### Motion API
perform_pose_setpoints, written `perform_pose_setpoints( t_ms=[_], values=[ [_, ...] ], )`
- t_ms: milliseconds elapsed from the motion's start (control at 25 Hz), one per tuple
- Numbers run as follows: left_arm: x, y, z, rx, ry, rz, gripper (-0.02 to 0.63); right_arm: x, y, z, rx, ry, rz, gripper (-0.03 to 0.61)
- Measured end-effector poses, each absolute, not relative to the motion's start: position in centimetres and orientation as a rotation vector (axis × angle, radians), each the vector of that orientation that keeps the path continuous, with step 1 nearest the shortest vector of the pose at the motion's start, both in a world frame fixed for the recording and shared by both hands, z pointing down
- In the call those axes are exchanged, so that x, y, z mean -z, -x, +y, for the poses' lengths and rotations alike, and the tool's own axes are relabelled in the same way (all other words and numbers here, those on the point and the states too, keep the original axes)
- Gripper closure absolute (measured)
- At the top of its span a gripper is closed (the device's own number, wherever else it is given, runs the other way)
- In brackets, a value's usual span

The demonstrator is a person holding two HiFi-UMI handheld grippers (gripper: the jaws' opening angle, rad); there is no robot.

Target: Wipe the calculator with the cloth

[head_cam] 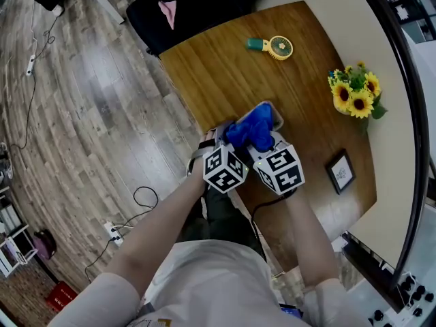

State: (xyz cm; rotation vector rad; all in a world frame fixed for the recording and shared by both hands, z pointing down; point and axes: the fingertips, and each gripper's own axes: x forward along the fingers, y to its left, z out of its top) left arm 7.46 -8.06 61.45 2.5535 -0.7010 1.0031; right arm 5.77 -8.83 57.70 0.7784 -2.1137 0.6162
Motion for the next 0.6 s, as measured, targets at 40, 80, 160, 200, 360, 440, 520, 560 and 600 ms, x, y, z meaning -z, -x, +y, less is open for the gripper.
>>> perform_pose_setpoints(
  t_ms=[40, 80, 160, 200, 360, 440, 520, 560, 600],
  values=[
    [-61.4, -7.5, -8.0, -1.003, -2.554, -0.7, 0.164, -57.7, -6.3, -8.5, -0.618, -0.751, -2.105, 0.488],
    [-61.4, -7.5, -8.0, -1.003, -2.554, -0.699, 0.164, -57.8, -6.9, -8.2, -0.617, -0.728, -2.093, 0.488],
    [-61.5, -7.6, -8.0, -1.003, -2.555, -0.698, 0.164, -57.9, -8.2, -7.5, -0.598, -0.696, -2.055, 0.486],
    [-61.5, -7.5, -8.0, -1.003, -2.555, -0.698, 0.164, -58.0, -8.9, -7.2, -0.586, -0.686, -2.03, 0.486],
    [-61.5, -7.4, -8.0, -1.005, -2.553, -0.698, 0.164, -58.7, -12.9, -5.9, -0.55, -0.72, -1.874, 0.486],
    [-61.6, -7.4, -8.0, -1.003, -2.55, -0.701, 0.164, -58.8, -15.3, -5.5, -0.545, -0.799, -1.799, 0.488],
    [-61.7, -7.5, -7.7, -1.0, -2.541, -0.708, 0.164, -58.1, -17.1, -5.1, -0.573, -0.884, -1.767, 0.488],
    [-61.7, -7.5, -7.7, -1.0, -2.538, -0.711, 0.164, -57.5, -17.8, -5.0, -0.595, -0.925, -1.767, 0.486],
    [-61.8, -7.5, -7.7, -1.002, -2.535, -0.712, 0.164, -56.9, -18.2, -5.0, -0.613, -0.966, -1.774, 0.486]
  ],
)
